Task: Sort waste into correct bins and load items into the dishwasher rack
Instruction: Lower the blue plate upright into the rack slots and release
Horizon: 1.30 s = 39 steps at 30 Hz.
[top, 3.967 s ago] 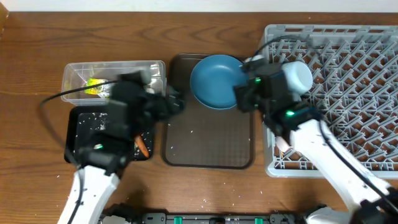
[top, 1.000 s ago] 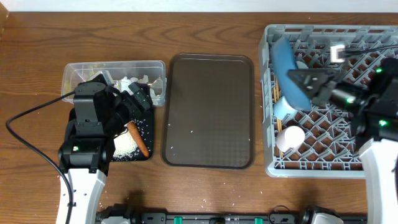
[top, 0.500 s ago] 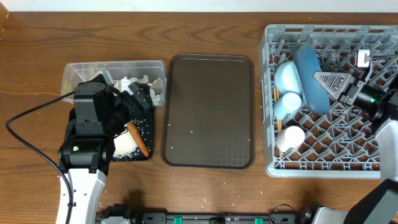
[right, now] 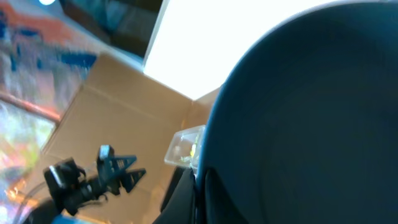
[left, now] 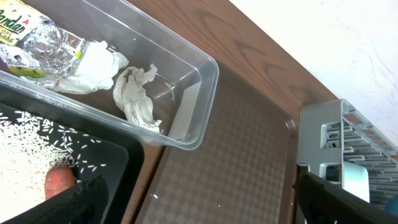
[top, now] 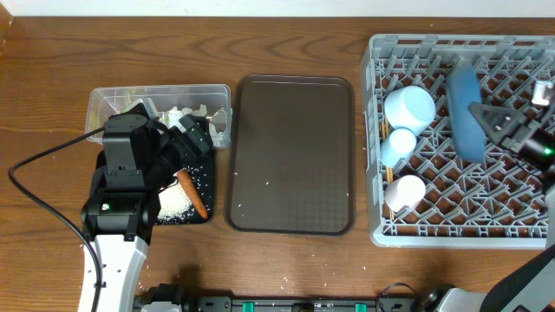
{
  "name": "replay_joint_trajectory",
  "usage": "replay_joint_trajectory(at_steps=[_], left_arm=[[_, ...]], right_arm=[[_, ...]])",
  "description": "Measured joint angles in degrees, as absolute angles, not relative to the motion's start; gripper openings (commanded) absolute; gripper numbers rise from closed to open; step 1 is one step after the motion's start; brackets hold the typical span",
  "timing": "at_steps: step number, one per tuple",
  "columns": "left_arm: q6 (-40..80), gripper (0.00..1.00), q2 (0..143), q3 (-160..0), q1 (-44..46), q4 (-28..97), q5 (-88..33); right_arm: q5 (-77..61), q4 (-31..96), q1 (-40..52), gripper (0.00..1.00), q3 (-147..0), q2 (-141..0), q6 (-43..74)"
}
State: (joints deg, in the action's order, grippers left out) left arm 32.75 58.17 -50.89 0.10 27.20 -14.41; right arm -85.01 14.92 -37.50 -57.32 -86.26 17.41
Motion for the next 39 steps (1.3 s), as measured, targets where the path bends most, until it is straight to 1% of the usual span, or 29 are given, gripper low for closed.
replay_joint_trajectory(at_steps=[4, 7, 10, 15, 18, 26, 32, 35, 39], left_arm=[[32.75, 0.98, 58.17, -50.89, 0.1, 27.22, -14.41], [32.75, 0.98, 58.17, -50.89, 0.1, 27.22, -14.41], [32.75, 0.98, 58.17, -50.89, 0.1, 27.22, -14.41], [32.75, 0.98, 58.17, -50.89, 0.1, 27.24, -14.44], [32.75, 0.98, 58.17, -50.89, 0.1, 27.22, -14.41], [32.75, 0.98, 58.17, -50.89, 0.1, 27.2, -14.41], [32.75, 0.98, 58.17, -50.89, 0.1, 27.22, -14.41], [32.75, 0.98, 58.17, -50.89, 0.1, 27.22, -14.41], [32.75, 0.98, 58.17, -50.89, 0.1, 27.2, -14.41]], right_arm=[[-80.6, 19.81, -41.08, 0.01, -58.19, -86.13, 17.63], [-81.36, 21.15, -43.11, 0.01, -58.33, -85.73, 17.78], [-81.78, 19.51, -43.79, 0.01, -58.43, -85.49, 19.0], [-84.31, 12.29, -43.7, 0.01, -58.3, -85.84, 24.21], [-85.78, 11.35, -43.31, 0.01, -58.3, -86.15, 27.03], [-88.14, 11.14, -40.38, 0.01, -58.28, -86.24, 30.2], [-88.29, 9.76, -36.23, 0.01, -58.19, -86.26, 31.99], [-88.27, 5.67, -33.41, 0.01, -58.06, -86.26, 34.11], [-87.59, -2.63, -30.7, 0.01, -57.56, -86.54, 40.29]])
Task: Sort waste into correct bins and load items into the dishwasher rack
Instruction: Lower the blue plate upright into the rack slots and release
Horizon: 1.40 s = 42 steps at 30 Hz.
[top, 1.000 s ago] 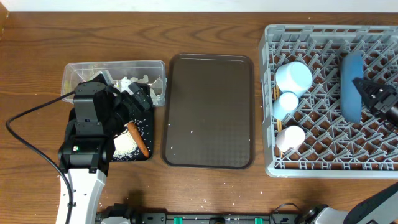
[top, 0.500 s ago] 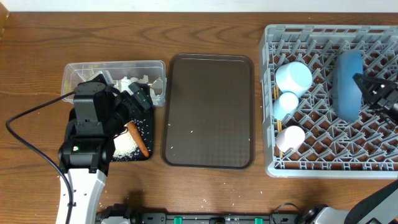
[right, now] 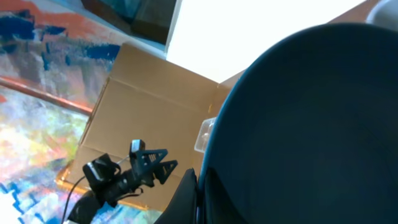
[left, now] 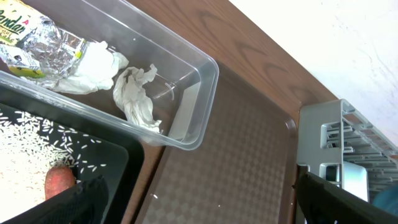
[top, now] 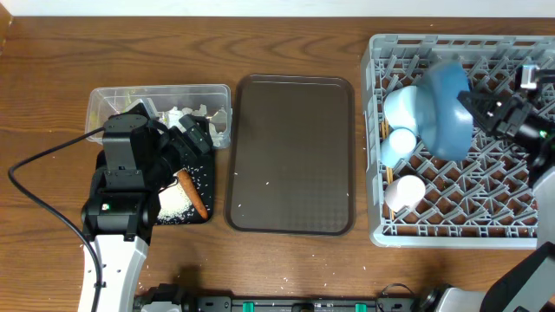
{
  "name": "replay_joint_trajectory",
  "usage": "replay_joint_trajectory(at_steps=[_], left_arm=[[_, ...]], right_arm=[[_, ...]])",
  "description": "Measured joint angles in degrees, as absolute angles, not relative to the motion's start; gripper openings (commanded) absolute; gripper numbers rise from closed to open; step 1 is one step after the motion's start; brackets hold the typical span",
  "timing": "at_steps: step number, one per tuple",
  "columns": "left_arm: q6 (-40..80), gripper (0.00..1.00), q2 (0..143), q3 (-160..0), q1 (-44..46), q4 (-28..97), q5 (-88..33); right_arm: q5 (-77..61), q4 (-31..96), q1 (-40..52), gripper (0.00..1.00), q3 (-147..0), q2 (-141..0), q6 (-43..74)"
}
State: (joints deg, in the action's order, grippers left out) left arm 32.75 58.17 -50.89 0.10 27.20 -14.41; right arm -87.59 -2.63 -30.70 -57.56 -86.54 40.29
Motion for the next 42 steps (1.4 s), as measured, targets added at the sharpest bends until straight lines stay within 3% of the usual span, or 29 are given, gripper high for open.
replay_joint_trajectory(at_steps=[9, 22, 24, 25, 26, 27, 42], left_arm=[[32.75, 0.98, 58.17, -50.89, 0.1, 27.2, -14.41], [32.75, 0.98, 58.17, -50.89, 0.1, 27.22, -14.41], [32.75, 0.98, 58.19, -50.89, 0.1, 27.22, -14.41], [32.75, 0.98, 58.17, -50.89, 0.1, 27.2, -14.41], [32.75, 0.98, 58.19, -50.89, 0.1, 27.2, -14.41], [32.75, 0.98, 58.17, -50.89, 0.1, 27.22, -14.41], [32.75, 0.98, 58.19, -50.89, 0.1, 27.22, -14.41]], right_arm=[[-85.6, 2.81, -31.77, 0.01, -57.41, -86.63, 40.86], [-87.39, 5.04, -41.67, 0.03, -54.5, -86.52, 35.83], [-86.7, 5.34, -43.92, 0.18, -54.15, -86.52, 35.7], [-85.89, 5.48, -45.08, 0.37, -54.0, -86.54, 35.83], [-85.25, 5.45, -45.98, 0.61, -53.78, -86.56, 35.73], [-84.75, 5.61, -47.29, 0.99, -53.65, -86.63, 35.62], [-82.08, 3.27, -56.12, 0.99, -53.45, -86.67, 37.28]])
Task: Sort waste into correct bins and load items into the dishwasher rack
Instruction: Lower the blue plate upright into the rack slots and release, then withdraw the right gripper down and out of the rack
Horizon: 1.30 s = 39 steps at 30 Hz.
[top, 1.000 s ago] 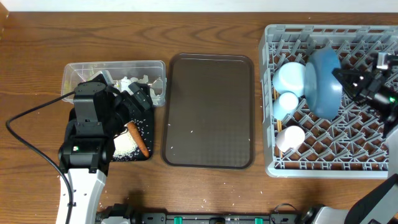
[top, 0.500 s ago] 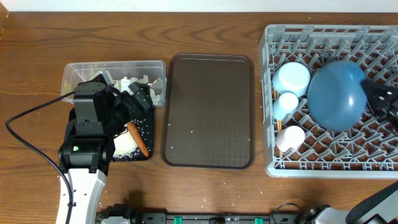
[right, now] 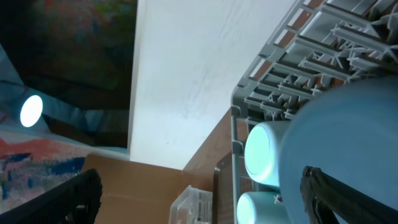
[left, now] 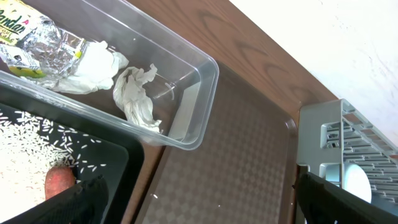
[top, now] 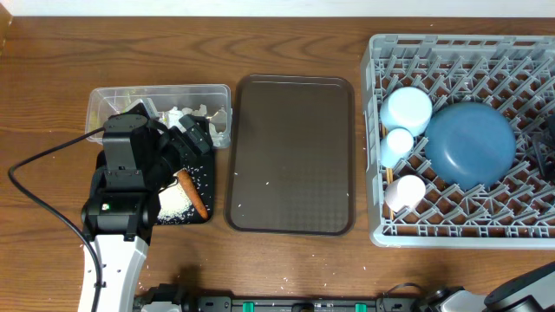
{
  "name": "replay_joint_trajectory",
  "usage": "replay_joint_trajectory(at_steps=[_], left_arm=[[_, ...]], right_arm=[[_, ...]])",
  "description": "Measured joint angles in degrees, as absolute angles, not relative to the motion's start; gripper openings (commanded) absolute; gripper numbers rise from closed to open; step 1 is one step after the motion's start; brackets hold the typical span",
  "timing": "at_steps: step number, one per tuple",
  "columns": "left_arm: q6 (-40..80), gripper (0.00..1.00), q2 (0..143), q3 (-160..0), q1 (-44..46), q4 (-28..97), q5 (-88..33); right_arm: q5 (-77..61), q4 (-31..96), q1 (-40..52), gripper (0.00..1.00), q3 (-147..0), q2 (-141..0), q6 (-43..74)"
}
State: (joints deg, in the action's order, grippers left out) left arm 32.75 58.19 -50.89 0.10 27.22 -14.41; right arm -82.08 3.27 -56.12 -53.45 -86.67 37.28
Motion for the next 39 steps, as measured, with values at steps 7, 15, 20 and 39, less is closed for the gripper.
replay_joint_trajectory(at_steps=[7, 15, 20, 39], left_arm=[[32.75, 0.98, 58.19, -50.89, 0.1, 27.2, -14.41], [32.75, 0.98, 58.19, -50.89, 0.1, 27.2, -14.39], [32.75, 0.98, 58.19, -50.89, 0.1, 27.24, -14.41], [32.75, 0.98, 58.19, -50.89, 0.1, 27.2, -14.41]], right_arm=[[-81.97, -0.47, -55.27, 0.99, -53.36, -86.76, 37.56], [-85.91, -33.61, -45.6, 0.99, -52.64, -86.76, 50.11], [-88.09, -70.13, -40.49, 0.99, -53.06, -86.52, 70.32], [-88.55, -87.9, -33.8, 0.99, -53.52, -72.55, 102.17]])
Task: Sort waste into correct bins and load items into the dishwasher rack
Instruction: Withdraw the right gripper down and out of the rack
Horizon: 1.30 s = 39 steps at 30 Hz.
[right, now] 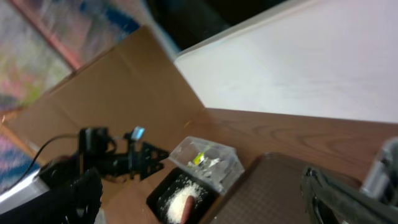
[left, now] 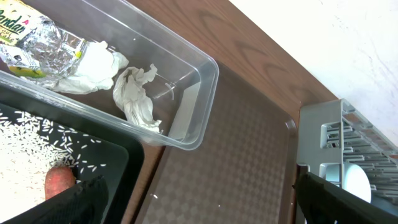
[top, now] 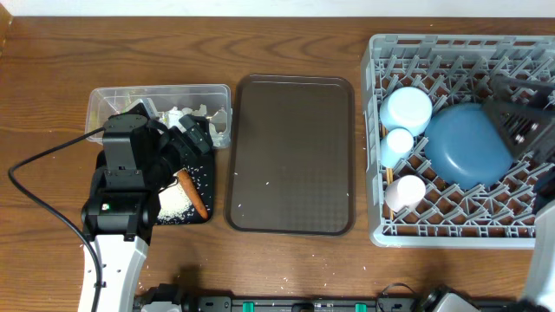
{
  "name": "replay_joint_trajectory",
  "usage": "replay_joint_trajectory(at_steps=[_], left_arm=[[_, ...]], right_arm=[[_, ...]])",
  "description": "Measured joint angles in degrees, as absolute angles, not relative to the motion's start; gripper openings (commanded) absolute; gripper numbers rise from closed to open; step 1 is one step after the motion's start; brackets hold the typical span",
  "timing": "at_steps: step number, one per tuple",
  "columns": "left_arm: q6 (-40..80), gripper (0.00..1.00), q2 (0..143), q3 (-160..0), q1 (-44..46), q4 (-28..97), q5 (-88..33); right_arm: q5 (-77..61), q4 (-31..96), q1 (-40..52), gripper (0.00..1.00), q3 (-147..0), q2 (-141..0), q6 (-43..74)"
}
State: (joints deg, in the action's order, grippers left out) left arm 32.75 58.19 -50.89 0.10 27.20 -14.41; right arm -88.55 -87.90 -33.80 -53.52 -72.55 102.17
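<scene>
The grey dishwasher rack (top: 520, 227) holds a blue bowl (top: 466, 156), two pale blue cups (top: 408, 108) and a white cup (top: 405, 191). My right gripper (top: 520, 117) hangs open over the rack's far right part, beside the bowl, holding nothing. The clear bin (top: 113, 97) contains crumpled paper (left: 134, 99) and a foil wrapper (left: 37, 43). Rice and an orange carrot-like piece (top: 192, 192) lie in the black bin (top: 201, 217). My left gripper (top: 186, 143) is open above the two bins, its fingers (left: 87, 199) empty.
A brown tray (top: 290, 156) lies between the bins and the rack, with a few rice grains on it. The right wrist view looks across the tray (right: 280, 186) to the bins (right: 205, 155) and a cardboard box behind. The left arm's black cable (top: 35, 169) loops over the table's left side.
My right gripper was at the rack's right edge and is now over its far right part, turned so that its camera faces the bins. The bowl stays in the rack. Left arm unchanged.
My right gripper first held the blue bowl on edge above the rack. Then the bowl was tilted beside the cups, still gripped. Then it lay in the rack with the gripper open and off to the right. Now the gripper hangs empty over the rack.
</scene>
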Motion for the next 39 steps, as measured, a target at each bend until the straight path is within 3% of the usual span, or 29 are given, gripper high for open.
replay_joint_trajectory(at_steps=[8, 17, 39], left_arm=[[32.75, 0.98, 58.19, -50.89, 0.1, 27.2, -14.41], [32.75, 0.98, 58.19, -50.87, 0.1, 27.22, -14.41], [32.75, 0.98, 58.19, -50.89, 0.1, 27.22, -14.41]], right_arm=[[-88.53, -77.38, -30.39, 0.99, -53.52, -58.08, 103.22], [-88.51, -76.99, -30.28, 0.99, -53.54, -48.34, 103.22], [-88.53, -76.75, -30.28, 0.99, -53.54, -47.62, 103.22]])
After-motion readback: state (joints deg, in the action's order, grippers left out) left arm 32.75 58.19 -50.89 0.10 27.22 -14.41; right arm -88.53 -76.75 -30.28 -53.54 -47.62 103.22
